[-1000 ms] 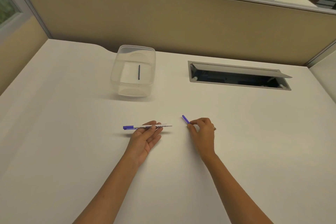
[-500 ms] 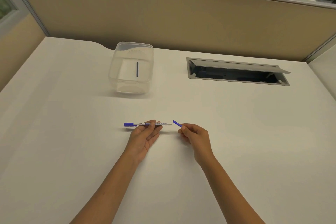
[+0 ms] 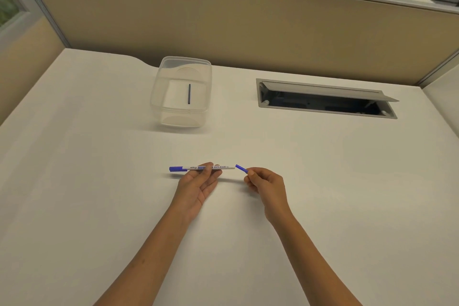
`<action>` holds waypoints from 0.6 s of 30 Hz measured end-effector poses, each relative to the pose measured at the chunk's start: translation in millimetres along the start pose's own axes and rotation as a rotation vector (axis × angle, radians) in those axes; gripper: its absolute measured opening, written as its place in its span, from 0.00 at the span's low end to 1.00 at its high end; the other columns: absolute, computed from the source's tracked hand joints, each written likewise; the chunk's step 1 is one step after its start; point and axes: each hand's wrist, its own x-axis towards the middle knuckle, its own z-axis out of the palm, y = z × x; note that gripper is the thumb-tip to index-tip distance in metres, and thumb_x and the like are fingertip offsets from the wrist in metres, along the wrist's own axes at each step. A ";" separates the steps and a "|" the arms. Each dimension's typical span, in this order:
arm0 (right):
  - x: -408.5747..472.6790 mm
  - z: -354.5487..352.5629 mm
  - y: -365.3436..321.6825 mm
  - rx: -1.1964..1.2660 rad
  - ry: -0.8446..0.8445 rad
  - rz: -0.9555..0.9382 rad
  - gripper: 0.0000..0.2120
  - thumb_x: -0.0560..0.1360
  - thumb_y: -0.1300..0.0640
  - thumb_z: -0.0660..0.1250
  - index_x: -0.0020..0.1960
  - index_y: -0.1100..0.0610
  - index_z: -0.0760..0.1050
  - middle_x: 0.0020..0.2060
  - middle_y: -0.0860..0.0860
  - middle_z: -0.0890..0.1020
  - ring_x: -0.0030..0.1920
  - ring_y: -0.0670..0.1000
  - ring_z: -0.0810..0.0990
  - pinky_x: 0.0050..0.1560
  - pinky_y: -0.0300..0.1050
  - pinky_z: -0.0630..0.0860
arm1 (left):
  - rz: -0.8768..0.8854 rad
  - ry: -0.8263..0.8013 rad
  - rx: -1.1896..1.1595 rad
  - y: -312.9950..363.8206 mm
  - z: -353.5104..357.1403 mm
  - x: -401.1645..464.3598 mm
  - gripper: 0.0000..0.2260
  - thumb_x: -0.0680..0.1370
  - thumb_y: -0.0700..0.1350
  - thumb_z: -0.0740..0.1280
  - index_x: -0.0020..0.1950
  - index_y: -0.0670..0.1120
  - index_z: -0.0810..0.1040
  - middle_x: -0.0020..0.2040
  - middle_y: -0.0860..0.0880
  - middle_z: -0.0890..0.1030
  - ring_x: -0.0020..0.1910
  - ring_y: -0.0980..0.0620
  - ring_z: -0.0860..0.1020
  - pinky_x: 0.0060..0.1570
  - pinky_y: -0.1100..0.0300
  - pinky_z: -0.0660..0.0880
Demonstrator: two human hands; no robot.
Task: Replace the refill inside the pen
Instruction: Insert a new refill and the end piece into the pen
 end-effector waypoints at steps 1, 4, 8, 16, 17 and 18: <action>0.3 0.3 0.1 0.000 -0.003 -0.003 0.05 0.74 0.59 0.67 0.44 0.56 0.82 0.31 0.48 0.83 0.35 0.47 0.78 0.47 0.42 0.77 | 0.001 0.002 0.000 -0.1 0.1 0.2 0.05 0.76 0.43 0.66 0.51 0.46 0.80 0.44 0.51 0.87 0.48 0.54 0.84 0.47 0.60 0.77; 0.6 1.9 1.2 -0.018 -0.007 -0.004 0.05 0.74 0.60 0.67 0.45 0.57 0.82 0.32 0.48 0.83 0.35 0.46 0.79 0.45 0.42 0.76 | 0.000 -0.004 0.006 0.3 -0.4 0.3 0.05 0.76 0.43 0.66 0.50 0.46 0.80 0.44 0.51 0.86 0.48 0.54 0.84 0.46 0.61 0.77; 0.7 1.7 1.2 -0.102 0.017 -0.054 0.06 0.73 0.60 0.66 0.45 0.54 0.82 0.36 0.50 0.84 0.40 0.48 0.81 0.47 0.42 0.77 | 0.001 -0.005 0.009 0.5 -1.7 0.3 0.06 0.76 0.43 0.66 0.51 0.46 0.80 0.45 0.51 0.87 0.48 0.54 0.84 0.44 0.62 0.79; 2.8 2.7 -0.7 -0.387 -0.041 -0.372 0.08 0.73 0.63 0.68 0.47 0.52 0.82 0.43 0.47 0.82 0.43 0.43 0.79 0.44 0.33 0.73 | -0.006 -0.018 0.072 -0.4 3.0 -1.7 0.05 0.76 0.42 0.66 0.51 0.45 0.79 0.45 0.51 0.87 0.48 0.53 0.84 0.48 0.60 0.77; 2.7 2.7 -0.4 -0.398 -0.056 -0.382 0.08 0.73 0.63 0.68 0.47 0.52 0.82 0.43 0.47 0.82 0.44 0.43 0.79 0.45 0.32 0.74 | -0.008 -0.021 0.077 0.2 4.2 -2.3 0.05 0.76 0.42 0.66 0.51 0.46 0.79 0.45 0.51 0.87 0.48 0.54 0.84 0.48 0.60 0.77; 2.4 2.4 -0.4 -0.388 -0.060 -0.372 0.08 0.72 0.62 0.69 0.48 0.52 0.82 0.43 0.47 0.82 0.44 0.43 0.79 0.45 0.32 0.74 | -0.011 -0.025 0.076 1.1 5.1 -2.6 0.05 0.76 0.41 0.66 0.50 0.46 0.79 0.44 0.51 0.87 0.47 0.54 0.84 0.48 0.60 0.77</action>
